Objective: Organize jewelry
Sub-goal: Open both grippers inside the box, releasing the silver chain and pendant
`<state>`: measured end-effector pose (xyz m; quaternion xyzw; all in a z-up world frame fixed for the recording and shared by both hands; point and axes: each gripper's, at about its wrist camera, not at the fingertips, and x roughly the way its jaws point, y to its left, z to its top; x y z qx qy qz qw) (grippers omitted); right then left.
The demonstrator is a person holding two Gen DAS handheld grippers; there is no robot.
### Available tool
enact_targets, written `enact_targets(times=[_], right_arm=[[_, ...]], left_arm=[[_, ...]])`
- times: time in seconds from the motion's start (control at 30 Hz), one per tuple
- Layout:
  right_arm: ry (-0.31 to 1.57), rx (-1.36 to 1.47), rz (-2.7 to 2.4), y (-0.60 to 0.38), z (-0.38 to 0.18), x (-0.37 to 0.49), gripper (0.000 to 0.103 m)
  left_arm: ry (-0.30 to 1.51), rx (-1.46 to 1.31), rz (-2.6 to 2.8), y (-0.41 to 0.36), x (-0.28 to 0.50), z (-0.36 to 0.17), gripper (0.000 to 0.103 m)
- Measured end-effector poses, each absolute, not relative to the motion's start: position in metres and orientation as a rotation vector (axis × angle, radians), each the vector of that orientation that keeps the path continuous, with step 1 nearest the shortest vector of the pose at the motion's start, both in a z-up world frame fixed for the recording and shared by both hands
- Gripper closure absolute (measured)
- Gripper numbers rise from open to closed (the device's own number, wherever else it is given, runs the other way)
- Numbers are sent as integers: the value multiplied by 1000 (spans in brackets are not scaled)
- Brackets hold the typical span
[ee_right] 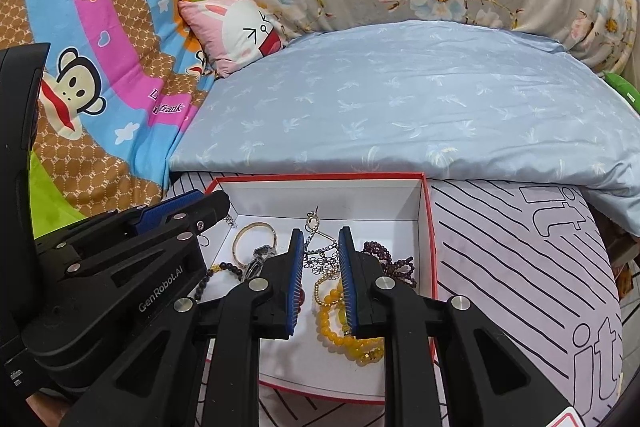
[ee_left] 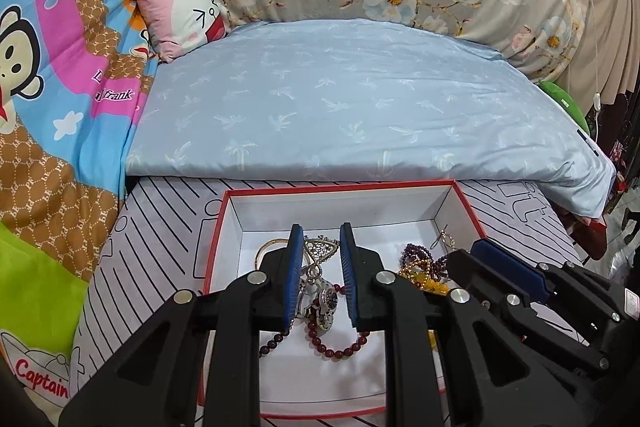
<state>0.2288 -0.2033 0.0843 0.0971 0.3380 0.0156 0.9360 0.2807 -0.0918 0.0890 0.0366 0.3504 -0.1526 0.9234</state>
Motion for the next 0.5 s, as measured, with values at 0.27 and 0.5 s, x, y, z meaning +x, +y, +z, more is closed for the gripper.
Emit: enact_targets(times=[0.27,0.5], right_arm=[[709,199,24,-206,74,238,86],[722,197,18,-207,66,242,86]], left_arm=[[736,77,-311,-95,290,78,85],[750,78,-309,-96,296,71,85]])
